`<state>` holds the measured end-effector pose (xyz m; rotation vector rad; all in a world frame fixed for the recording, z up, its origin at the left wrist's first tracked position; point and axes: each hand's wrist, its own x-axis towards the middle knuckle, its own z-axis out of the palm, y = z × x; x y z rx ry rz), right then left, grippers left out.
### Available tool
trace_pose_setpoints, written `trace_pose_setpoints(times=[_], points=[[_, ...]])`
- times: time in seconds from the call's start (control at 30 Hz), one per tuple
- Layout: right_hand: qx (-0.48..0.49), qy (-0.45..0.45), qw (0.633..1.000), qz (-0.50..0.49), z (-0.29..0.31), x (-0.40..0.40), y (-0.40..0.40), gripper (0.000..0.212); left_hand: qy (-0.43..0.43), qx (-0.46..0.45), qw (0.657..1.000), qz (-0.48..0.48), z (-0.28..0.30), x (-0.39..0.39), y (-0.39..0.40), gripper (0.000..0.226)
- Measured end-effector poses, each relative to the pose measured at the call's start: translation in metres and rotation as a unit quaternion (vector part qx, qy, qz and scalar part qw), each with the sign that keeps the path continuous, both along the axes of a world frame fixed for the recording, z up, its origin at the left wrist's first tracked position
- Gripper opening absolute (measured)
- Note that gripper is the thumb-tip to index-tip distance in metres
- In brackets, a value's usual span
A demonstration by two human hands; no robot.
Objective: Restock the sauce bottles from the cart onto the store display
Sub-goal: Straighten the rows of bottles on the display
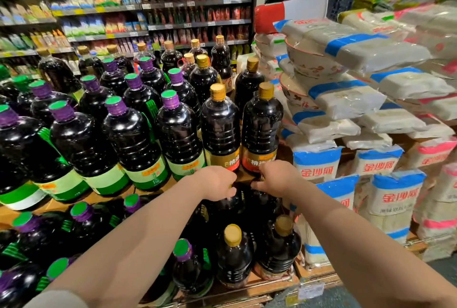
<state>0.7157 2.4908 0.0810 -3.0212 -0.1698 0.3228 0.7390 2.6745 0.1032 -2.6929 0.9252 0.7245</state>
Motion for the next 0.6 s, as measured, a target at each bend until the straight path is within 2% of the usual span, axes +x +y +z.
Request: trace_pose_setpoints(times=[0.23, 0.6], points=[[-0.012, 0.015, 1.0, 0.001, 0.003, 0.001, -0.004, 0.035, 0.016, -0.007, 1.0, 0.013, 0.001, -0.005, -0.004, 0.035], [-0.053, -0.005, 0.999, 0.005, 0.006, -0.002, 0.002, 0.034, -0.019, -0.015, 0.997, 0.072, -0.007, -0.015, -0.003, 0.044]])
